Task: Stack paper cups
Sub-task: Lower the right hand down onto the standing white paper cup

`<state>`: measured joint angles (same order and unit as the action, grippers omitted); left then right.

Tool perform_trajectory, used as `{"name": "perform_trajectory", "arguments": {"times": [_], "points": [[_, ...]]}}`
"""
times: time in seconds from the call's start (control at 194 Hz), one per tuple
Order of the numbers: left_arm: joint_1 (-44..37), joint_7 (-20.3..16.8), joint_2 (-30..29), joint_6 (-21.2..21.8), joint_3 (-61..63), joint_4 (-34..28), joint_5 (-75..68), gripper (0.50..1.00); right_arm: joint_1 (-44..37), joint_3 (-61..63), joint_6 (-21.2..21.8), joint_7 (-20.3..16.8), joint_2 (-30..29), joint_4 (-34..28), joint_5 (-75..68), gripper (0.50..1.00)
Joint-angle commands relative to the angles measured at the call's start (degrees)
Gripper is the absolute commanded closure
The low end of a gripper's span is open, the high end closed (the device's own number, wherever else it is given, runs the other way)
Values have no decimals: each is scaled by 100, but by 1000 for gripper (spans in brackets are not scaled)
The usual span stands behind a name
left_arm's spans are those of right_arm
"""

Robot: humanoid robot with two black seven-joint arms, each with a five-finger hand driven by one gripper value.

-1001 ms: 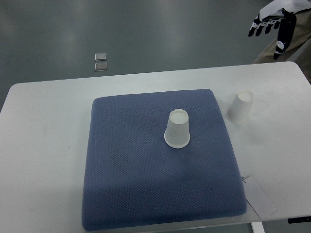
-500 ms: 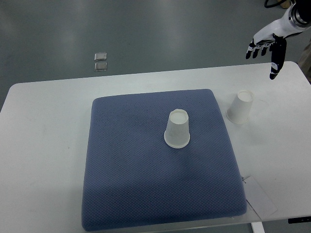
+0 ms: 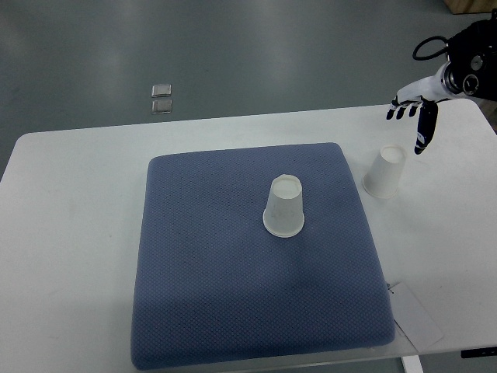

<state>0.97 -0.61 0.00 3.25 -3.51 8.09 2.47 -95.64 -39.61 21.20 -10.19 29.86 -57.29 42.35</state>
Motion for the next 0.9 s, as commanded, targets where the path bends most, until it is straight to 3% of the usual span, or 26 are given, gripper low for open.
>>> {"name": "perform_trajectory", "arguments": {"times": [0.0, 0.691, 0.769, 0.815, 0.893], "points": [[0, -1, 0, 0, 0, 0, -1, 500, 186, 6, -151, 0, -68, 104, 2, 579], [0, -1, 0, 0, 0, 0, -1, 500, 986, 15, -784, 0, -534, 772, -7, 589], [0, -1, 0, 0, 0, 0, -1, 500, 1004, 15, -793, 9, -543, 781, -7, 607], [0, -1, 0, 0, 0, 0, -1, 500, 1030, 15, -828, 9, -543, 781, -7, 672], [0, -1, 0, 0, 0, 0, -1, 500, 1074, 15, -916, 9, -543, 781, -16, 675]]}}
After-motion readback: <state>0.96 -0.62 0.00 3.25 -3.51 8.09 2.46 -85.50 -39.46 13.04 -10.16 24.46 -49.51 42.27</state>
